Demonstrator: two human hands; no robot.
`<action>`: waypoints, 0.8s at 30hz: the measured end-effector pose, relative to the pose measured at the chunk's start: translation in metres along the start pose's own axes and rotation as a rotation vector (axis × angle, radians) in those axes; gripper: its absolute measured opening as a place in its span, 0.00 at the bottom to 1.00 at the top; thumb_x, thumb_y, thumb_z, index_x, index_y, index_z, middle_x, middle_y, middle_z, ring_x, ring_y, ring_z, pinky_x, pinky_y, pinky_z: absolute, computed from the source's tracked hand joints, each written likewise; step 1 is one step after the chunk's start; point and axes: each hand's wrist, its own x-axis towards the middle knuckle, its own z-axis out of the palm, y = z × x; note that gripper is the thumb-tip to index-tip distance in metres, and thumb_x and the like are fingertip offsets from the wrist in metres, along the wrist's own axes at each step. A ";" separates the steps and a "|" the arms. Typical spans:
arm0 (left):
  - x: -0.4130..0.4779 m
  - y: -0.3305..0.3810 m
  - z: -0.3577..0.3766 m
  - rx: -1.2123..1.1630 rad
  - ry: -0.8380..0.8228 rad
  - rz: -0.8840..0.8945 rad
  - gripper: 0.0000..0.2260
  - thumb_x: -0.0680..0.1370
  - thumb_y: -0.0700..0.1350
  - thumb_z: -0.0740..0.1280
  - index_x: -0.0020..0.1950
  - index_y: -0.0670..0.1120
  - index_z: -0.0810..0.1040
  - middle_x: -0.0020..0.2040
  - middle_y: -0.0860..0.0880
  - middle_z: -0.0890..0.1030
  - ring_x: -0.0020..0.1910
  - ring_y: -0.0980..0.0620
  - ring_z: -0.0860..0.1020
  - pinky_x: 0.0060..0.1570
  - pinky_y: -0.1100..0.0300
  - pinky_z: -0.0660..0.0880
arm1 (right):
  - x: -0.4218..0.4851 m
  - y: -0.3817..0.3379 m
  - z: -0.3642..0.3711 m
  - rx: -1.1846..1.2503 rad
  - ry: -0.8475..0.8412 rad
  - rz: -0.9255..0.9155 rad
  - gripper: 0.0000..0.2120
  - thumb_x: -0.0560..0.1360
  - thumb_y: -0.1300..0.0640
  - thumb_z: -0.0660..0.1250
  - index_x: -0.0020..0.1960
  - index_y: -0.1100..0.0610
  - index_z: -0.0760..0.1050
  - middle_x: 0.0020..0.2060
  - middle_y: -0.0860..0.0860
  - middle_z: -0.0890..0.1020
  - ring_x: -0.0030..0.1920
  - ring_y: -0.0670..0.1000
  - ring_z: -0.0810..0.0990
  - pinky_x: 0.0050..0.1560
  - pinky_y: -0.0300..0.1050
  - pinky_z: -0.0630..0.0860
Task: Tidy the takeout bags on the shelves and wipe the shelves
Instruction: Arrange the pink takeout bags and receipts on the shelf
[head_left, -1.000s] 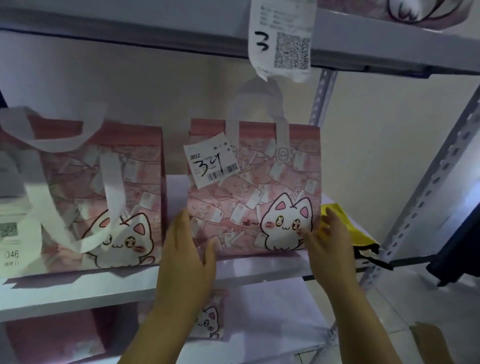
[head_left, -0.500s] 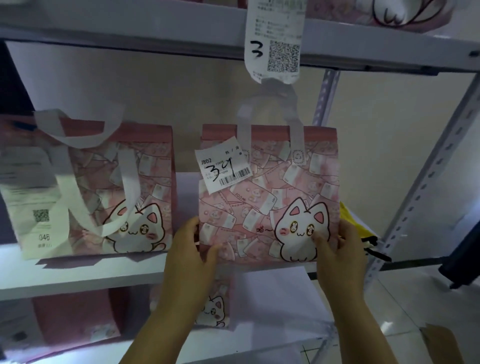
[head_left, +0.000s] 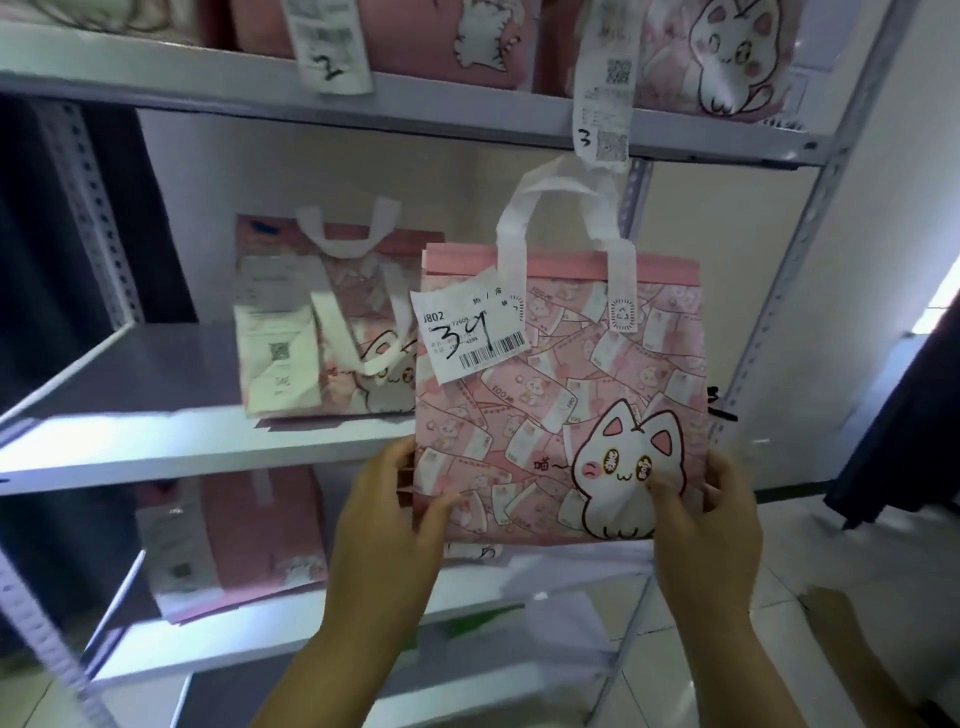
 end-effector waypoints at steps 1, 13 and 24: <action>-0.010 -0.001 -0.015 -0.004 0.013 -0.001 0.22 0.70 0.47 0.73 0.56 0.66 0.68 0.51 0.60 0.76 0.47 0.63 0.76 0.42 0.70 0.73 | -0.014 -0.008 -0.001 0.010 -0.009 -0.007 0.13 0.73 0.57 0.70 0.56 0.51 0.73 0.50 0.48 0.79 0.49 0.46 0.79 0.42 0.35 0.73; -0.061 -0.034 -0.198 0.154 0.297 -0.080 0.19 0.71 0.44 0.72 0.57 0.57 0.70 0.50 0.58 0.76 0.45 0.62 0.77 0.37 0.73 0.70 | -0.133 -0.107 0.083 0.133 -0.355 -0.117 0.15 0.72 0.57 0.71 0.45 0.38 0.69 0.43 0.39 0.78 0.45 0.39 0.77 0.41 0.36 0.73; -0.021 -0.083 -0.294 0.315 0.452 -0.133 0.20 0.71 0.39 0.71 0.58 0.54 0.71 0.52 0.55 0.76 0.45 0.63 0.75 0.39 0.71 0.69 | -0.167 -0.145 0.201 0.219 -0.638 -0.103 0.19 0.74 0.62 0.68 0.46 0.37 0.69 0.44 0.35 0.77 0.45 0.31 0.76 0.37 0.23 0.72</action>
